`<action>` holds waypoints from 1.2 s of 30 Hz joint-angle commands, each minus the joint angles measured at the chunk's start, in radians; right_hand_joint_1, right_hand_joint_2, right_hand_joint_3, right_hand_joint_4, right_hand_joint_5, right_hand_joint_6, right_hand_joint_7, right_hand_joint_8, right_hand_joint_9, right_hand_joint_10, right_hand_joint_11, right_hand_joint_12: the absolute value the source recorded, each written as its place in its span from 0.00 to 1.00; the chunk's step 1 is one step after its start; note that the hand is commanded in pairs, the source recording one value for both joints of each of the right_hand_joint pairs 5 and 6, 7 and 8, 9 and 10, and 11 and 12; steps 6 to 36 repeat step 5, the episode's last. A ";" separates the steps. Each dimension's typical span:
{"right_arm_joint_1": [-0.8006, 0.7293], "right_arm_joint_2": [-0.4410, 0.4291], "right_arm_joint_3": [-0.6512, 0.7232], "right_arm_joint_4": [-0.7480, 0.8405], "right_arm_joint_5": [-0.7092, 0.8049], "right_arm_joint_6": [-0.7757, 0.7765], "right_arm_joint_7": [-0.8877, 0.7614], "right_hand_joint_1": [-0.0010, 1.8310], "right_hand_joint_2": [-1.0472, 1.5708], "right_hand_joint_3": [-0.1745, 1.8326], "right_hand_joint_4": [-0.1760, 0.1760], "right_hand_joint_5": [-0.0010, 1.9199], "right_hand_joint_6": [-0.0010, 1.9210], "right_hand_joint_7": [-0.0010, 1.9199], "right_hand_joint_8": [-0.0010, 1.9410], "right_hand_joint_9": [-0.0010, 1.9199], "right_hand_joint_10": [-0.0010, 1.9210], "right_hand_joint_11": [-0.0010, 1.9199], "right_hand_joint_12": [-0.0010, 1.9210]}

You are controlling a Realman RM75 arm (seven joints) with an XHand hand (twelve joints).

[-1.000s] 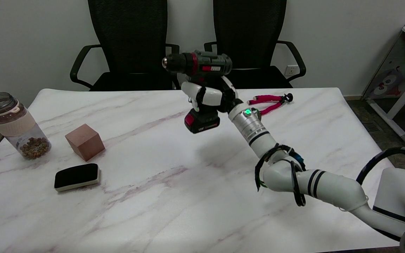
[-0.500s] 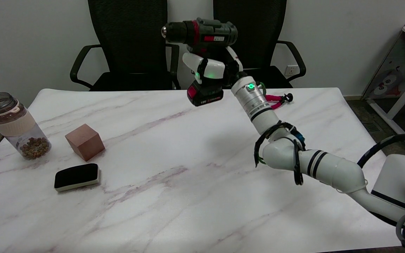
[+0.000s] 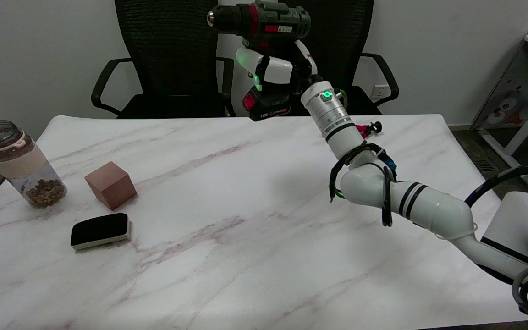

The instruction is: Pick up the power screwdriver.

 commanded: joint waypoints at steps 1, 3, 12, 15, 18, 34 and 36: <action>-0.015 -0.021 -0.010 -0.046 0.123 -0.023 -0.122 0.49 0.86 0.61 1.00 1.00 1.00 1.00 0.99 1.00 1.00 1.00 1.00; -0.023 -0.021 -0.017 -0.061 0.154 -0.021 -0.149 0.48 0.86 0.61 1.00 1.00 1.00 1.00 0.99 1.00 1.00 1.00 1.00; -0.029 -0.021 -0.025 -0.066 0.164 -0.017 -0.161 0.48 0.86 0.61 1.00 1.00 1.00 1.00 0.99 1.00 1.00 1.00 1.00; -0.029 -0.021 -0.025 -0.066 0.164 -0.017 -0.161 0.48 0.86 0.61 1.00 1.00 1.00 1.00 0.99 1.00 1.00 1.00 1.00; -0.029 -0.021 -0.025 -0.066 0.164 -0.017 -0.161 0.48 0.86 0.61 1.00 1.00 1.00 1.00 0.99 1.00 1.00 1.00 1.00; -0.029 -0.021 -0.025 -0.066 0.164 -0.017 -0.161 0.48 0.86 0.61 1.00 1.00 1.00 1.00 0.99 1.00 1.00 1.00 1.00; -0.029 -0.021 -0.025 -0.066 0.164 -0.017 -0.161 0.48 0.86 0.61 1.00 1.00 1.00 1.00 0.99 1.00 1.00 1.00 1.00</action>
